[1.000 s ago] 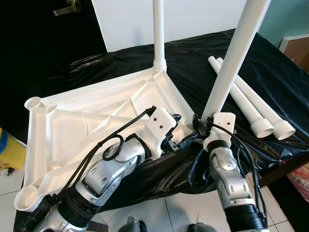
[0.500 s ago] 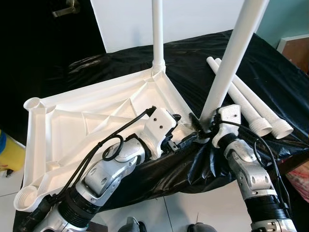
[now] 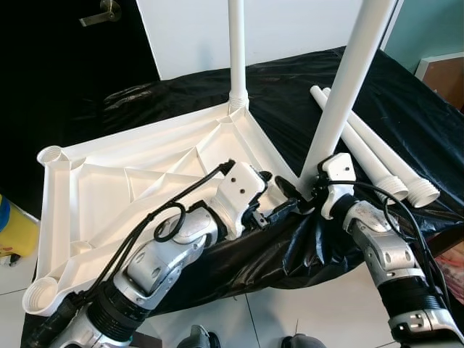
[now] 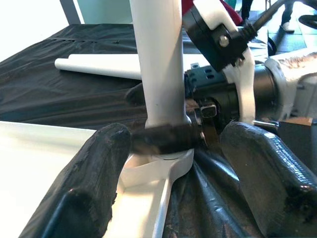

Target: Building children table

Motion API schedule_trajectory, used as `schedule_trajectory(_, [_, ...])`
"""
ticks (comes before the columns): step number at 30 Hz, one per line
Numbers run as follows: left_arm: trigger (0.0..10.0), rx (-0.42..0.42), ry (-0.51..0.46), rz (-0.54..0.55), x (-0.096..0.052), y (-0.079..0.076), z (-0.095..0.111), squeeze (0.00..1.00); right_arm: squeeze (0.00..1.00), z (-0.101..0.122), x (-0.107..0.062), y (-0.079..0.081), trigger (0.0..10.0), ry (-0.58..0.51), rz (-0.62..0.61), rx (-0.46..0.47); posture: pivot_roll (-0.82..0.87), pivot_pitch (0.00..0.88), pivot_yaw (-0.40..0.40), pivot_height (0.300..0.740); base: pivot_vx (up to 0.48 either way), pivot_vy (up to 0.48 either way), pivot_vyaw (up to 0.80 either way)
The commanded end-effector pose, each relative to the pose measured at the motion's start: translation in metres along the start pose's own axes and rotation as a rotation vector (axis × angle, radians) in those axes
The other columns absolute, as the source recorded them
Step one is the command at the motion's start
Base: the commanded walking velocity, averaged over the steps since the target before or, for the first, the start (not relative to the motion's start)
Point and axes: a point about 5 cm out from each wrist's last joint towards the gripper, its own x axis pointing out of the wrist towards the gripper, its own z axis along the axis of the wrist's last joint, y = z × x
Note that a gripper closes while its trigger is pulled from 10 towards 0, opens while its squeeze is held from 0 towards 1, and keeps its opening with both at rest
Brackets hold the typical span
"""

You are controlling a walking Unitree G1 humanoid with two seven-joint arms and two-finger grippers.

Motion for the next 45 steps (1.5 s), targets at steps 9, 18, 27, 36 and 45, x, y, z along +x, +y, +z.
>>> schedule_trajectory(9, [10.0, 0.012, 0.033, -0.144, -0.002, -0.007, -0.008, 0.0, 0.0, -0.009, -0.001, -0.002, 0.0, 0.035, 0.024, -0.013, -0.07, 0.081, 0.078, 0.74, 0.0, 0.0, 0.0])
schedule_trajectory(18, [10.0, 0.024, 0.066, -0.139, -0.002, -0.007, -0.018, 0.0, 0.0, -0.016, -0.006, -0.003, 10.0, 0.042, -0.027, 0.016, -0.07, 0.089, 0.084, 0.74, 0.0, 0.0, 0.0])
schedule_trajectory(27, [10.0, 0.021, 0.073, -0.138, -0.001, -0.009, -0.023, 0.0, 0.0, -0.025, -0.009, 0.004, 10.0, 0.058, -0.13, 0.041, -0.08, 0.093, 0.08, 0.74, 0.0, 0.0, 0.0])
schedule_trajectory(36, [10.0, 0.018, 0.069, -0.14, -0.001, -0.009, -0.023, 0.0, 0.0, -0.028, -0.011, 0.01, 10.0, 0.078, -0.298, 0.081, -0.08, 0.094, 0.074, 0.74, 0.0, 0.0, 0.0])
schedule_trajectory(45, [10.0, 0.018, 0.064, -0.141, 0.0, -0.01, -0.023, 0.0, 0.0, -0.036, -0.013, 0.02, 10.0, 0.139, -0.531, 0.114, -0.09, 0.091, 0.066, 0.74, 0.0, 0.0, 0.0])
